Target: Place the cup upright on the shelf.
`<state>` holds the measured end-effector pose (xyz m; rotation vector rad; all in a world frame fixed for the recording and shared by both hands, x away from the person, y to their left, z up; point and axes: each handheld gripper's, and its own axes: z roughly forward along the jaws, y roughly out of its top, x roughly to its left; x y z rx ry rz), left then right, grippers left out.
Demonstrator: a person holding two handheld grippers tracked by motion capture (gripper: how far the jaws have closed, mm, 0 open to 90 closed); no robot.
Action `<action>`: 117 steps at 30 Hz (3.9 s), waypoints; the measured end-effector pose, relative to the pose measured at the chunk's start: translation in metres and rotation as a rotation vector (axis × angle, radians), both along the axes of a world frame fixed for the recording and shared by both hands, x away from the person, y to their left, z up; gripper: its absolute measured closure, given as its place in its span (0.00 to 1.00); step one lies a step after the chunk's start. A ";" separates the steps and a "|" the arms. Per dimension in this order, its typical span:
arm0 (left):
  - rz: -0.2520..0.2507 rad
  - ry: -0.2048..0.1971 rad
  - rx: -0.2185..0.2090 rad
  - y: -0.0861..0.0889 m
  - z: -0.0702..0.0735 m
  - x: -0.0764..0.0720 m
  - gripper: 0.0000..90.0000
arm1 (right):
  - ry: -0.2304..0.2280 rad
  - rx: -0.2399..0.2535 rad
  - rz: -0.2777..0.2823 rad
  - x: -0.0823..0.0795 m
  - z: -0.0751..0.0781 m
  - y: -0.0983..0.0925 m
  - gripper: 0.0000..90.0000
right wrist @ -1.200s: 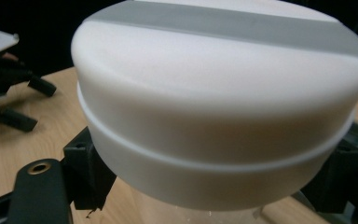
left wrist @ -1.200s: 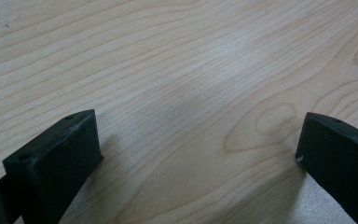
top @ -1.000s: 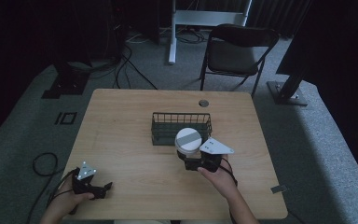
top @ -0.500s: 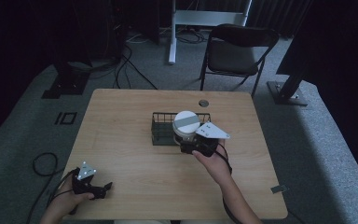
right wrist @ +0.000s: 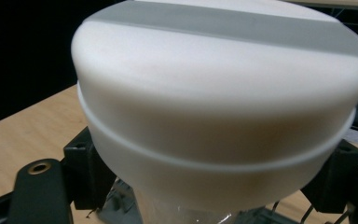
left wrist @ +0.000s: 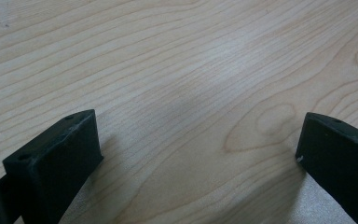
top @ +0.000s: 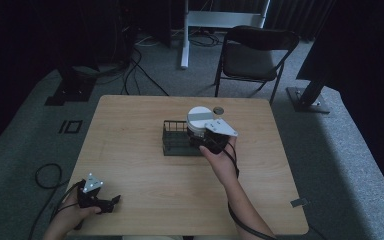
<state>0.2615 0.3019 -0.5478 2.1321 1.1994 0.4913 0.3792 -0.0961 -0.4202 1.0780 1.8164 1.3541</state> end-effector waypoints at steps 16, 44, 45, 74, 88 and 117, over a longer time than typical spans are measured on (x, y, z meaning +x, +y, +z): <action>0.000 -0.001 0.001 0.000 0.000 0.000 0.00 | 0.059 -0.021 -0.154 0.037 -0.007 0.018 0.21; 0.000 0.000 0.000 0.000 0.000 0.000 0.00 | 0.169 -0.032 -0.239 0.047 -0.045 0.032 0.21; 0.000 0.000 0.000 0.000 0.000 0.000 0.00 | 0.169 -0.034 -0.241 0.047 -0.046 0.032 0.21; 0.000 0.000 0.000 0.000 0.000 0.000 0.00 | 0.225 -0.093 -0.245 0.052 -0.050 0.036 0.21; 0.000 0.000 0.000 0.000 0.000 0.000 0.00 | 0.186 -0.077 -0.225 0.045 -0.058 0.030 0.17; 0.000 0.000 0.000 0.000 0.000 0.000 0.00 | 0.097 -0.017 -0.101 0.030 -0.062 0.008 0.13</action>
